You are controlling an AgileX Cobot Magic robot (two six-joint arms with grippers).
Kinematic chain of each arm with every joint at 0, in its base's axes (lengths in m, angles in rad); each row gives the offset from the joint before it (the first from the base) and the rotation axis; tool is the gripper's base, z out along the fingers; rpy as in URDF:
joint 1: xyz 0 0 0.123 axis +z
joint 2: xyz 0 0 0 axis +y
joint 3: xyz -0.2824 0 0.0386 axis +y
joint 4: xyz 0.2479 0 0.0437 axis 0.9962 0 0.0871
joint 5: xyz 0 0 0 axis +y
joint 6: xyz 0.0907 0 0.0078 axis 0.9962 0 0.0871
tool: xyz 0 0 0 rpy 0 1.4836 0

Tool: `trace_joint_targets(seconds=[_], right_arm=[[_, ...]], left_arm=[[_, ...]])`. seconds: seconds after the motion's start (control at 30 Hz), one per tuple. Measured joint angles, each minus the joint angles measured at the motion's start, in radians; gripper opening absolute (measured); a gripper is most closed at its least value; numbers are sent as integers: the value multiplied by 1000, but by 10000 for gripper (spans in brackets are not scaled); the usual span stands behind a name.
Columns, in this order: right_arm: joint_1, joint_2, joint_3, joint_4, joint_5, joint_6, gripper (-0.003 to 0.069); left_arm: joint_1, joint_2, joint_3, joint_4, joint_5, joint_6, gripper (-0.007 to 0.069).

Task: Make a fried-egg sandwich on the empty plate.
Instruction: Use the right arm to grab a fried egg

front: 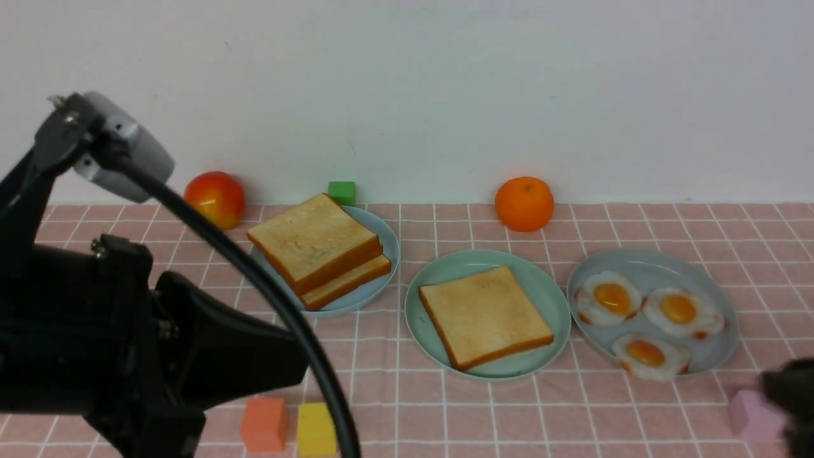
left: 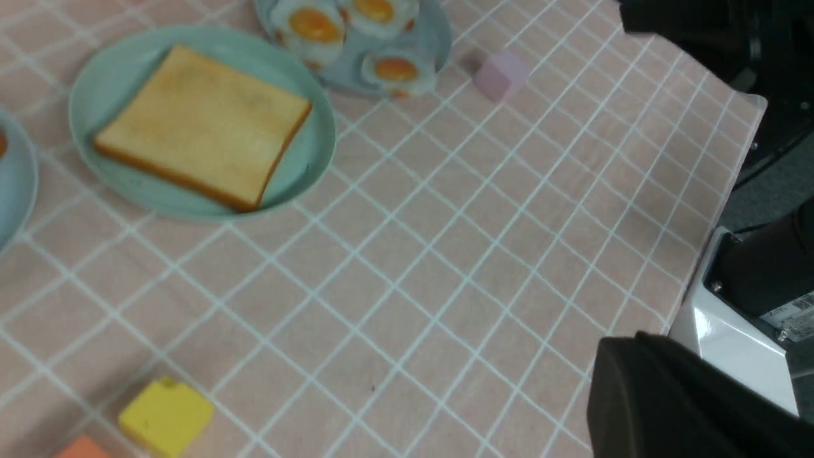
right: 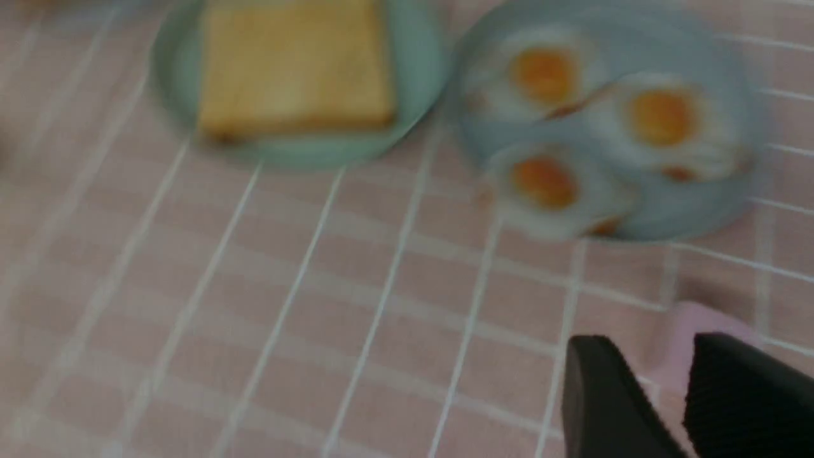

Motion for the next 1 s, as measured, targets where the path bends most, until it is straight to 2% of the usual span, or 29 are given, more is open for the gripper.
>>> trace_joint_targets(seconds=[0.1, 0.2, 0.27, 0.47, 0.6, 0.63, 0.7, 0.73, 1.0], right_arm=[[93, 97, 0, -99, -13, -173, 249], [105, 159, 0, -185, -66, -200, 269], [105, 250, 0, -324, -147, -184, 310], [104, 464, -3, -603, -311, 5, 395], [104, 561, -7, -723, -363, 105, 405], [104, 606, -9, -791, -382, 165, 406], [104, 633, -10, -829, -392, 199, 407], [104, 665, -11, -894, -410, 260, 407], [104, 711, -86, -1133, -402, 566, 407]], left_arm=[[0, 0, 1, 23, 34, -54, 13], [0, 0, 1, 33, 60, -62, 13], [-1, 0, 1, 50, 74, -67, 13], [-2, 0, 1, 67, 85, -72, 13], [-2, 0, 1, 67, 87, -72, 13], [-2, 0, 1, 67, 87, -72, 13], [-2, 0, 1, 67, 87, -72, 13], [-2, 0, 1, 67, 87, -72, 13], [-2, 0, 1, 68, 87, -72, 13]])
